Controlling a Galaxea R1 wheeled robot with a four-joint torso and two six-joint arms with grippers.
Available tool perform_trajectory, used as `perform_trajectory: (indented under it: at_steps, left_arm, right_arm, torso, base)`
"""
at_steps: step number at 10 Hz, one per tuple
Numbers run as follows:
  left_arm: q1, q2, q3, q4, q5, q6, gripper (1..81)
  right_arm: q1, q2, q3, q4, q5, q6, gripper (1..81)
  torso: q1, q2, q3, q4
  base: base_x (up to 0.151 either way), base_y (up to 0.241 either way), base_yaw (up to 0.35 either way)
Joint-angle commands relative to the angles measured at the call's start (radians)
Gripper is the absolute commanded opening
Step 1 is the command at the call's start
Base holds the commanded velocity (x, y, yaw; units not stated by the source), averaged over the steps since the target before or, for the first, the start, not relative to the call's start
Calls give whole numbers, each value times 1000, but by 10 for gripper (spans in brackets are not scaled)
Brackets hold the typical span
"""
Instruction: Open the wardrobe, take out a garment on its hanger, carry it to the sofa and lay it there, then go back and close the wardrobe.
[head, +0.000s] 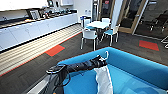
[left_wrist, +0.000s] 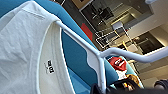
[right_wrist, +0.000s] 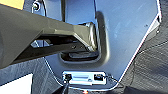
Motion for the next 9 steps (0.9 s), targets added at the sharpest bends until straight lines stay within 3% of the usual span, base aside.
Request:
perform_trajectory:
  at_steps: [1,2,3,5,9]
  left_arm:
    - [-149,72,8,70,-28,10,10]
    - [-120,72,2,85,-28,10,10]
    - [-98,72,0,112,-11,10,10]
    - [-49,72,-17,157,15,10,10]
    - [31,72,-92,231,17,14,10]
  right_arm:
    - [0,3,4,-7,-58,-2,811]
    - [0,3,4,-7,-58,-2,811]
    - [0,3,3,-7,-56,-2,811]
    - [-2,3,4,-5,-56,-2,811]
    - [-3,5,7,-5,-53,-2,811]
  torso:
    - [0,0,0,90]
    - [0,0,0,116]
    - [0,0,0,56]
    - [0,0,0,99]
    - [0,0,0,102]
  base:
    - [0,0,0]
    - [0,0,0]
    - [0,0,0]
    - [0,0,0]
    - [0,0,0]
